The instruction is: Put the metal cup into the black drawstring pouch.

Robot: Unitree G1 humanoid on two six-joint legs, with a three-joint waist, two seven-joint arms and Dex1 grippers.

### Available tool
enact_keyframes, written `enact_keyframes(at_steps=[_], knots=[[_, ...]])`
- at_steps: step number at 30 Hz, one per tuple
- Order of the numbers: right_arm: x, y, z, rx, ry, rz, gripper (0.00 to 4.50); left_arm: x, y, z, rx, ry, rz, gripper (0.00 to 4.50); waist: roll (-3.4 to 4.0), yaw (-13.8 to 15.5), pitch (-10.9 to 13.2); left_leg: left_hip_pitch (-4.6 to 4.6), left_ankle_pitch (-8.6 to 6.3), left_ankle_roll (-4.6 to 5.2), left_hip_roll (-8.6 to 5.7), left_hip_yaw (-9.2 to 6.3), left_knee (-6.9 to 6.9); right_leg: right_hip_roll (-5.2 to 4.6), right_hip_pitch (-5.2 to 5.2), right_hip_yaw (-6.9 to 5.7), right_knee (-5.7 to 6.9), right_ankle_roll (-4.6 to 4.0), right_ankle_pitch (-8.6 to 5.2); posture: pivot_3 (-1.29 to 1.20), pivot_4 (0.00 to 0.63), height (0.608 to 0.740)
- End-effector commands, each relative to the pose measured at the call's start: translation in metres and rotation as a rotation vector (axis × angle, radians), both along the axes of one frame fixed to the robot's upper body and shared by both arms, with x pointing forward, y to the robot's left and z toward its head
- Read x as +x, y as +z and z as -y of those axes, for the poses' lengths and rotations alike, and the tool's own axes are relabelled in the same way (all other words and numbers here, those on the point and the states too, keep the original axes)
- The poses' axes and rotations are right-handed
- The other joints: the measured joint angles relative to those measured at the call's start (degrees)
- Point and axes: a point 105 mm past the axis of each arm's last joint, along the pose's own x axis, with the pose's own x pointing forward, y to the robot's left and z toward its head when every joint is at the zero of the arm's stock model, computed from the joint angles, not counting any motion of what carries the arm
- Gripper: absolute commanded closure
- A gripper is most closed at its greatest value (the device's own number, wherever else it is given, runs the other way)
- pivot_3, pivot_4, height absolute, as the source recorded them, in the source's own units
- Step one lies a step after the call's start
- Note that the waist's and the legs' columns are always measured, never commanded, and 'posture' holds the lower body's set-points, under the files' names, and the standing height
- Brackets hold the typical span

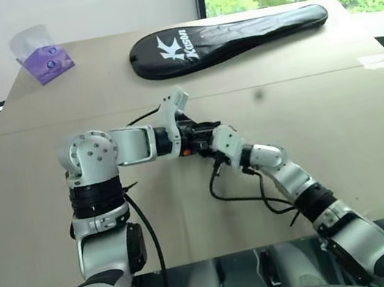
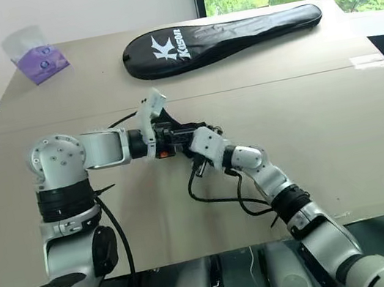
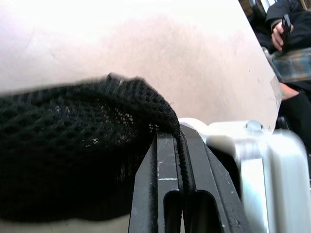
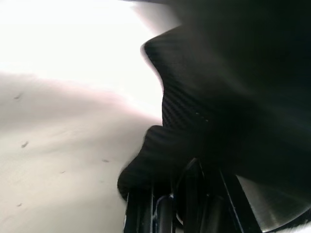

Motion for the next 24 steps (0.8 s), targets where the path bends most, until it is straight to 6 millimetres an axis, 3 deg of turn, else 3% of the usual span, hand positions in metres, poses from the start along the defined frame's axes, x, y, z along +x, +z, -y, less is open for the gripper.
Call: enact_keyframes(at_steps=[1,5,8,11,14,17,21,22,24], knots=[[0.000,0.000,-0.014,-0.116,0.069,0.160,4.39,-0.016,0.019,0.018,-0.091,-0.103,0.074,4.50,0.00,-0.11,0.00,0.02,0.00,0.00,0.01,0.00,0.00,0.01,0.00,0.00,0.01,0.00,0.00,0.00,0.150,0.740],[0.005,0.002,-0.014,-0.114,0.077,0.174,4.39,-0.009,0.030,0.015,-0.171,-0.029,0.103,4.50,-0.05,0.04,0.03,0.01,0.01,-0.01,0.02,-0.02,0.01,0.00,0.01,-0.01,0.01,0.00,0.00,0.00,0.150,0.740],[0.025,0.029,-0.008,0.187,-0.043,-0.115,4.39,-0.009,0.050,0.015,-0.271,-0.044,0.150,4.50,-0.21,-0.12,0.13,0.00,0.01,-0.01,0.02,-0.02,0.01,-0.02,0.02,-0.03,0.00,0.00,0.00,0.00,0.150,0.740],[0.006,0.012,-0.010,0.028,0.103,-0.075,4.39,-0.014,0.054,0.018,-0.306,-0.063,0.189,4.50,-0.20,0.33,0.12,0.00,0.04,-0.07,0.05,-0.05,-0.01,0.00,0.01,-0.08,0.00,-0.02,0.01,0.00,0.150,0.740],[0.021,0.049,-0.006,0.435,0.024,-0.434,4.39,-0.011,0.047,0.014,-0.298,-0.029,0.191,4.50,-0.22,0.39,0.11,0.00,0.03,-0.06,-0.02,-0.08,-0.01,-0.15,0.09,-0.18,-0.04,-0.01,0.01,0.00,0.150,0.740],[0.019,0.047,-0.002,0.353,0.031,-0.374,4.39,-0.011,0.049,0.013,-0.320,-0.046,0.181,4.50,-0.20,0.35,0.12,-0.02,0.04,-0.07,0.01,-0.15,-0.01,-0.14,0.06,-0.25,0.01,-0.02,0.01,0.00,0.150,0.740],[0.000,0.013,-0.005,-0.126,0.115,0.104,4.39,-0.001,0.049,0.011,-0.316,-0.015,0.178,4.50,-0.20,0.11,0.12,0.00,0.03,-0.06,-0.09,-0.07,-0.04,-0.15,0.02,-0.22,-0.02,0.00,0.00,0.00,0.150,0.740],[-0.001,0.015,-0.006,-0.108,0.114,0.107,4.39,0.003,0.049,0.010,-0.319,0.001,0.175,4.50,-0.20,0.07,0.12,0.00,0.03,-0.06,-0.09,-0.05,-0.05,-0.13,0.01,-0.23,-0.02,0.00,0.00,0.00,0.150,0.740],[0.011,0.032,-0.006,0.088,0.008,-0.014,4.39,0.010,0.046,0.007,-0.315,0.033,0.161,4.50,-0.22,-0.11,0.13,0.00,0.04,-0.06,-0.05,-0.04,-0.06,-0.09,0.00,-0.22,-0.01,0.00,0.00,0.00,0.150,0.740]])
